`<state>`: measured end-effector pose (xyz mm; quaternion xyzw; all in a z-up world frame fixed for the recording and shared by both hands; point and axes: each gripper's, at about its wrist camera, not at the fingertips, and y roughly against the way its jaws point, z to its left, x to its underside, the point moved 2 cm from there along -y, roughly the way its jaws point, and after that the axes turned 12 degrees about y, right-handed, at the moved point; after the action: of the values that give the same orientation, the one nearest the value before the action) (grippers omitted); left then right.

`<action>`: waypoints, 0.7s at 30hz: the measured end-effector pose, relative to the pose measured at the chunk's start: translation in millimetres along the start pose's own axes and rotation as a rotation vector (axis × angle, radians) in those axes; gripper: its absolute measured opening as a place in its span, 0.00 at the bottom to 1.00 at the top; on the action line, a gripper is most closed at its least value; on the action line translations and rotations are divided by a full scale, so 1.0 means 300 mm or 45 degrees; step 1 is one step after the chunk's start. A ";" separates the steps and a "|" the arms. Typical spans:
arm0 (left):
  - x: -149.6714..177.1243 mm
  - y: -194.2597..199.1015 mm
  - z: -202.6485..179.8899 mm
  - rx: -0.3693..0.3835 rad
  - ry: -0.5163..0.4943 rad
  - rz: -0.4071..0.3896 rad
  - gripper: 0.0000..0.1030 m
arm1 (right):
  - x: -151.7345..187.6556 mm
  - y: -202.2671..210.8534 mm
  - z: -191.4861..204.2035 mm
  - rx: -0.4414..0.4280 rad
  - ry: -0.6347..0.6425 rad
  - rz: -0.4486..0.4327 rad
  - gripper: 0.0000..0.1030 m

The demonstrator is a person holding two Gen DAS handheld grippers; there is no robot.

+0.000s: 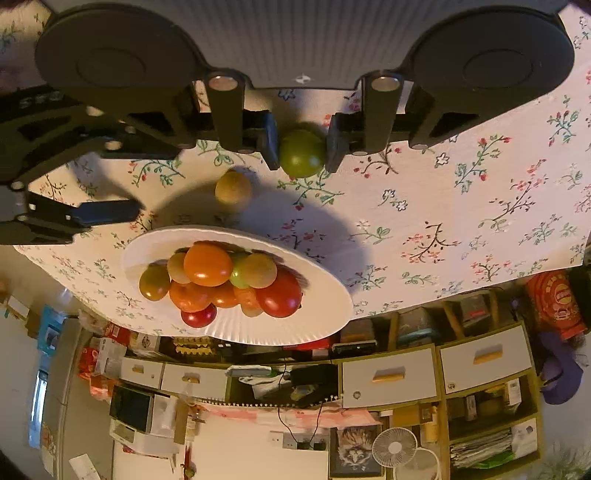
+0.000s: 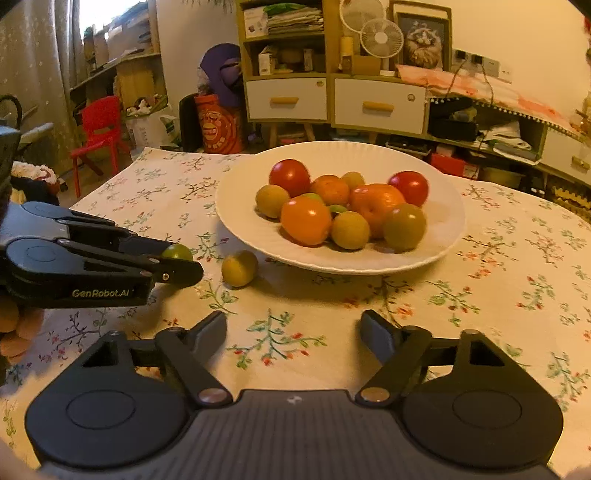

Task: Organize fruits
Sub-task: 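Grasp a green tomato with the left tool while the right tool grasps a yellow fruit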

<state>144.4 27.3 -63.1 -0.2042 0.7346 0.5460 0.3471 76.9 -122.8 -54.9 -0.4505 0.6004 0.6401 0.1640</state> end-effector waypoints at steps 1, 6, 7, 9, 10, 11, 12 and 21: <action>0.001 0.003 0.004 -0.005 0.003 0.004 0.14 | -0.003 -0.007 0.010 0.005 0.011 -0.004 0.71; 0.006 0.016 0.031 -0.055 0.022 0.006 0.14 | -0.026 -0.041 0.071 -0.002 0.054 -0.034 0.63; 0.007 0.019 0.039 -0.062 0.029 0.005 0.14 | -0.033 -0.047 0.082 -0.002 0.066 -0.037 0.60; 0.007 0.025 0.056 -0.072 0.039 0.002 0.14 | -0.047 -0.060 0.100 -0.004 0.087 -0.043 0.55; 0.009 0.029 0.061 -0.076 0.045 0.001 0.14 | -0.053 -0.065 0.106 -0.006 0.089 -0.043 0.51; 0.010 0.032 0.068 -0.078 0.051 0.001 0.14 | -0.058 -0.070 0.109 -0.009 0.088 -0.045 0.49; 0.012 0.035 0.072 -0.080 0.056 0.001 0.14 | -0.062 -0.075 0.108 -0.007 0.085 -0.048 0.47; 0.013 0.048 0.080 -0.089 0.058 0.003 0.14 | -0.066 -0.075 0.106 0.053 0.080 -0.059 0.23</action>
<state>138.8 54.9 -60.4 -0.2277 0.7230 0.5671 0.3222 92.4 -82.1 -57.5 -0.4804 0.6080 0.6090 0.1693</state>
